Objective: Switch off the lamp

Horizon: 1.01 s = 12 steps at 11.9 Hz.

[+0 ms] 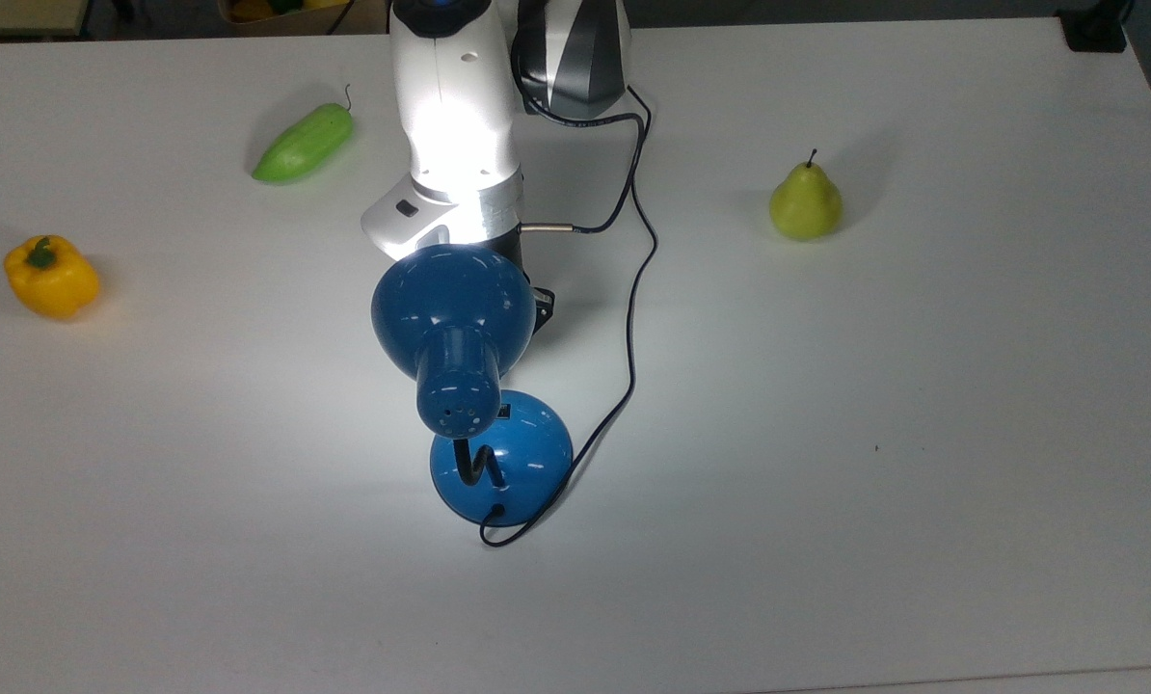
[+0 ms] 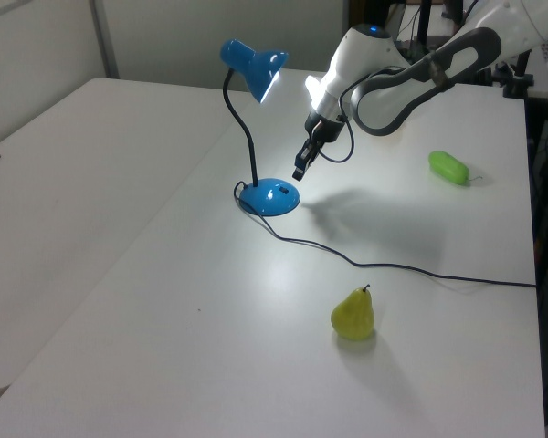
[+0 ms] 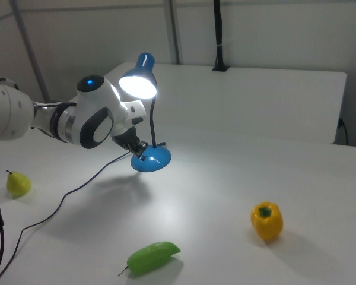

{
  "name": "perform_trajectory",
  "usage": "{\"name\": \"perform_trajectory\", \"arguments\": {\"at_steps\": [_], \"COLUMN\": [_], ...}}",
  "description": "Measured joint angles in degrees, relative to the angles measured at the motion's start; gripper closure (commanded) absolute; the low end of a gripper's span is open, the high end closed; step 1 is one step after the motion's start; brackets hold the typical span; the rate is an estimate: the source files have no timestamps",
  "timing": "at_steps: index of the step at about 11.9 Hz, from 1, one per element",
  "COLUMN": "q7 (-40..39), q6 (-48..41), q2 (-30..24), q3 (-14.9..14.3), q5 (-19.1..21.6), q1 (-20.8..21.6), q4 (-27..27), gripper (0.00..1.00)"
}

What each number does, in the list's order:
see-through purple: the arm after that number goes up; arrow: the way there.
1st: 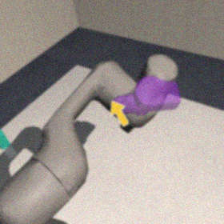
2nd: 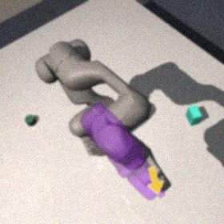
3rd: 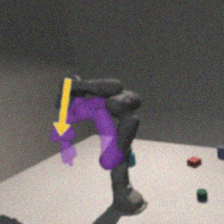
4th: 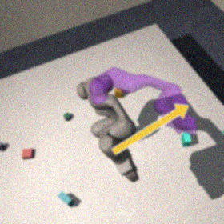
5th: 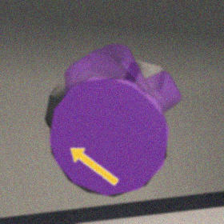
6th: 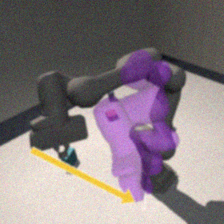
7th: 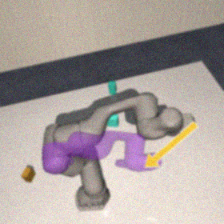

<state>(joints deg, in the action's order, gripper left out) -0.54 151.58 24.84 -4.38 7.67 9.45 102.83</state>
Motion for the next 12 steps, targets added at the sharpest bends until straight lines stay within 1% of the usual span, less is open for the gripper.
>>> {"name": "perform_trajectory", "arguments": {"at_steps": [4, 8, 12], "q7": [0.34, 0.90, 0.90], "q6": [3.42, 3.63, 3.63], "q2": [2.76, 4.39, 4.82], "q3": [0.00, 0.00, 0.00], "q5": [0.00, -0.33, -0.39], "q1": [0.09, 0.62, 0.81], "q4": [-1.91, -3.28, -3.39], "gripper": [1.00, 1.00, 1.00]}}
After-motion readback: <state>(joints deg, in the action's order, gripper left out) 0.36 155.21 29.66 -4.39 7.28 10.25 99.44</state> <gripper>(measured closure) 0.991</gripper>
